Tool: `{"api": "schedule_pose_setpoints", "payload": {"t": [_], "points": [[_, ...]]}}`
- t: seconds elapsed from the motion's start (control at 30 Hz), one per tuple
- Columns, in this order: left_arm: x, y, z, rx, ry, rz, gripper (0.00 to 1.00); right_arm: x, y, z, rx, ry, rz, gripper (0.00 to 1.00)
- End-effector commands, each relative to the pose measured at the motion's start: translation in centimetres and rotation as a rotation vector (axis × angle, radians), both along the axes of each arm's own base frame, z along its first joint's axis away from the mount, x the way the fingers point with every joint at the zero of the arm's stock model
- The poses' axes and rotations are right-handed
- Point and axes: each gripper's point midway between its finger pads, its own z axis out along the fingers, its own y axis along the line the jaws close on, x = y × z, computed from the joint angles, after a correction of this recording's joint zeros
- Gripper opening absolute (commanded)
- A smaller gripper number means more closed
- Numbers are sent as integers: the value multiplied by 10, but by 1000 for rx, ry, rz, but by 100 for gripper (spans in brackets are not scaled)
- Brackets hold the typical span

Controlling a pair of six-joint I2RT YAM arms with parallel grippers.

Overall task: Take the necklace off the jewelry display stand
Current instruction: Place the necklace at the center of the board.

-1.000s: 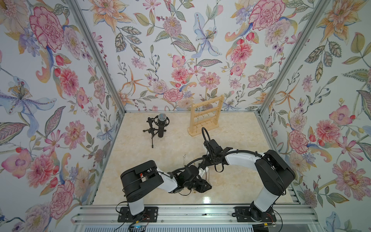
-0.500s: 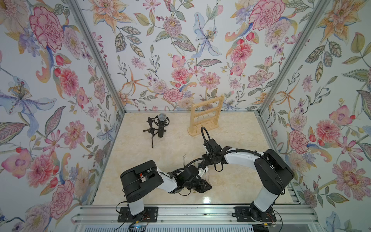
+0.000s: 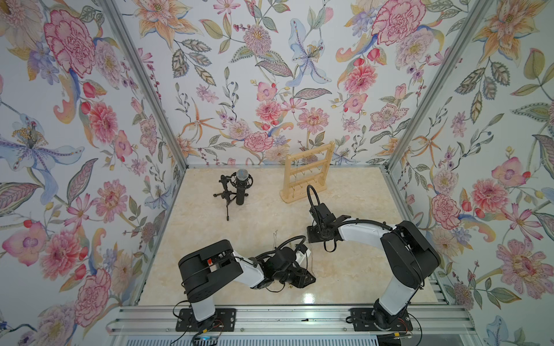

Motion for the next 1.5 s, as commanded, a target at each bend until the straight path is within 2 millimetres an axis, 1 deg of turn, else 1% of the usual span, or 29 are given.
{"api": "schedule_pose_setpoints", "payload": {"t": [0.0,0.2,0.43,0.57,0.63,0.73,0.8,0.97,1.03,1.17,1.23,1.27,1.4,1.47], "points": [[-12,23,-32,153,28,4,33,-9,-12,-12,-50,60,-15,2],[-6,19,-27,172,-3,-1,40,-6,-14,1,-25,23,-15,9],[7,16,-17,198,-60,27,44,-5,-18,13,34,-18,-21,11],[13,13,-9,200,-89,38,46,-2,-21,25,77,-66,-28,13],[15,12,-5,194,-99,42,48,1,-24,34,99,-96,-35,13],[17,8,2,180,-112,47,51,4,-27,47,141,-154,-44,18],[19,7,6,174,-123,50,53,7,-28,59,178,-199,-43,18],[26,4,21,160,-161,68,60,12,-43,89,214,-318,-69,23],[29,2,30,144,-181,75,64,12,-51,103,240,-375,-88,25],[37,-1,50,117,-234,93,75,11,-66,124,279,-476,-121,27],[40,0,54,122,-260,100,81,9,-73,133,304,-531,-136,28],[42,-1,72,91,-286,110,83,8,-76,138,320,-555,-144,29],[52,1,96,77,-357,135,88,1,-90,154,382,-663,-175,32],[56,3,107,80,-394,144,91,-3,-96,158,395,-700,-183,34]]}}
